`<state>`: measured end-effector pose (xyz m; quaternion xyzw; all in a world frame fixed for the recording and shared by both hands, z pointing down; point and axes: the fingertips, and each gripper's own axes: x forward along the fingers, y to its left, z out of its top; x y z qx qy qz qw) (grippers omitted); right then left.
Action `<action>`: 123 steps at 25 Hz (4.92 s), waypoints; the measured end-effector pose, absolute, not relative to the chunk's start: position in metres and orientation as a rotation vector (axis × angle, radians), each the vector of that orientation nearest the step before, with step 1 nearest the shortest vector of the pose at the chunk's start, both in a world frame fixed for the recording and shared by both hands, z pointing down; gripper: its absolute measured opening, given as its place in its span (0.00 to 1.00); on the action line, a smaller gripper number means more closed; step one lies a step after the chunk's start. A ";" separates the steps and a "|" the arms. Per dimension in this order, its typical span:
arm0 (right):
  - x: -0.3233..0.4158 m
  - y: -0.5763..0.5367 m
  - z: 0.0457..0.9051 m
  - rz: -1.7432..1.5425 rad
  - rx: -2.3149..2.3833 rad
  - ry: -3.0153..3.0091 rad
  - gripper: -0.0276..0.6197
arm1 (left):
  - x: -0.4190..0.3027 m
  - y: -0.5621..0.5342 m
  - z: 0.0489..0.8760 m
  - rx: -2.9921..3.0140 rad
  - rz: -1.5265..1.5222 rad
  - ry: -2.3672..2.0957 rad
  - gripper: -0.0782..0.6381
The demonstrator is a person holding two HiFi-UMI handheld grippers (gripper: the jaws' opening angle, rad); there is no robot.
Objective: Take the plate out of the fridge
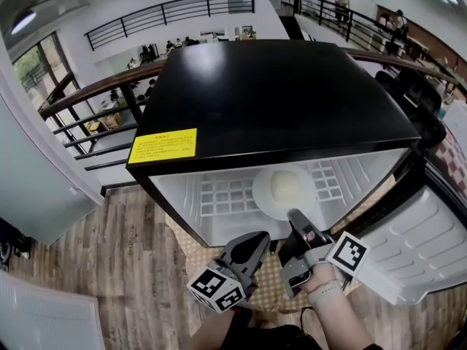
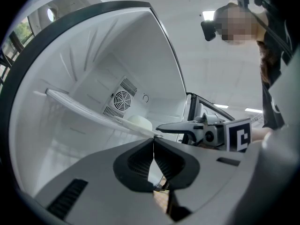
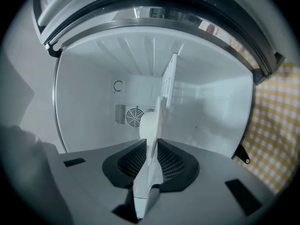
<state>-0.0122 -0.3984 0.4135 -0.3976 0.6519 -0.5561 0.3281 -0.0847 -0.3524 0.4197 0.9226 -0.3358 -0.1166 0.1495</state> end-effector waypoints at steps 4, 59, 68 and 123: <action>-0.015 -0.406 0.418 -1.483 -1.040 1.675 0.13 | -0.086 -0.352 0.421 2.649 -0.337 -0.968 0.12; -0.019 -0.412 0.425 -1.502 -0.989 1.584 0.12 | -0.101 -0.350 0.430 2.601 -0.339 -1.008 0.12; -0.016 -0.397 0.424 -1.502 -0.958 1.621 0.12 | -0.099 -0.344 0.427 2.600 -0.345 -1.019 0.12; 0.009 -0.254 0.429 -1.561 -0.776 1.773 0.12 | -0.085 -0.230 0.410 2.580 -0.392 -1.224 0.12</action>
